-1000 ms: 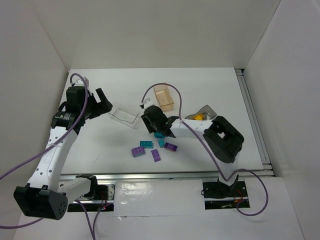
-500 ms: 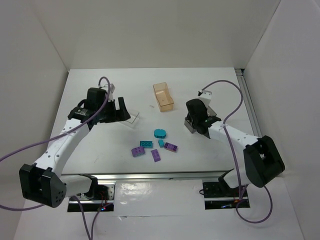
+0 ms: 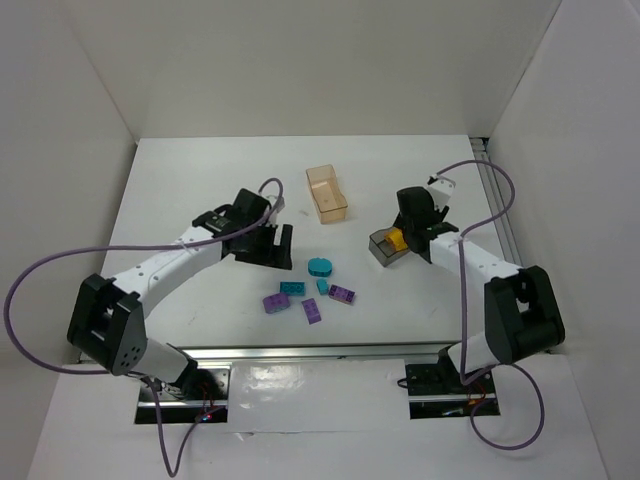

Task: Sort the legos into containers by color

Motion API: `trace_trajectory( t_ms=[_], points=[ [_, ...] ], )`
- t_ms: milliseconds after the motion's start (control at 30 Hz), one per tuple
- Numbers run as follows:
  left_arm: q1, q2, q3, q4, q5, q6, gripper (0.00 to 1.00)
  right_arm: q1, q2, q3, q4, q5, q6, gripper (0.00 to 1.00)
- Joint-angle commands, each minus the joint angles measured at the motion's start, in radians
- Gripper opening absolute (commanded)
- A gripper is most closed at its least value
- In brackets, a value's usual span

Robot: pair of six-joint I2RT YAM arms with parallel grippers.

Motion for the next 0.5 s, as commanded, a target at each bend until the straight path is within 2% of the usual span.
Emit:
trace_trajectory(
  t_ms=[0, 133, 300, 400, 467],
  points=[
    [-0.057, 0.039, 0.055, -0.021, -0.076, -0.021, 0.92, -0.012, 0.047, 0.081, 0.002, 0.000, -0.036, 0.66],
    [-0.080, 0.059, 0.039, -0.034, -0.140, -0.071, 0.94, -0.012, 0.035, 0.102, -0.023, 0.000, -0.045, 0.78],
    [-0.080, 0.004, -0.039, -0.023, -0.177, -0.148, 0.94, 0.000, -0.049, 0.102, -0.032, -0.012, -0.070, 0.78],
    [-0.080, -0.040, -0.091, -0.023, -0.274, -0.264, 0.94, 0.070, -0.095, 0.090, -0.032, -0.036, -0.085, 0.78],
    [-0.080, -0.063, -0.126, -0.002, -0.274, -0.298, 0.94, 0.121, -0.107, 0.090, -0.041, -0.026, -0.085, 0.78]
  ],
)
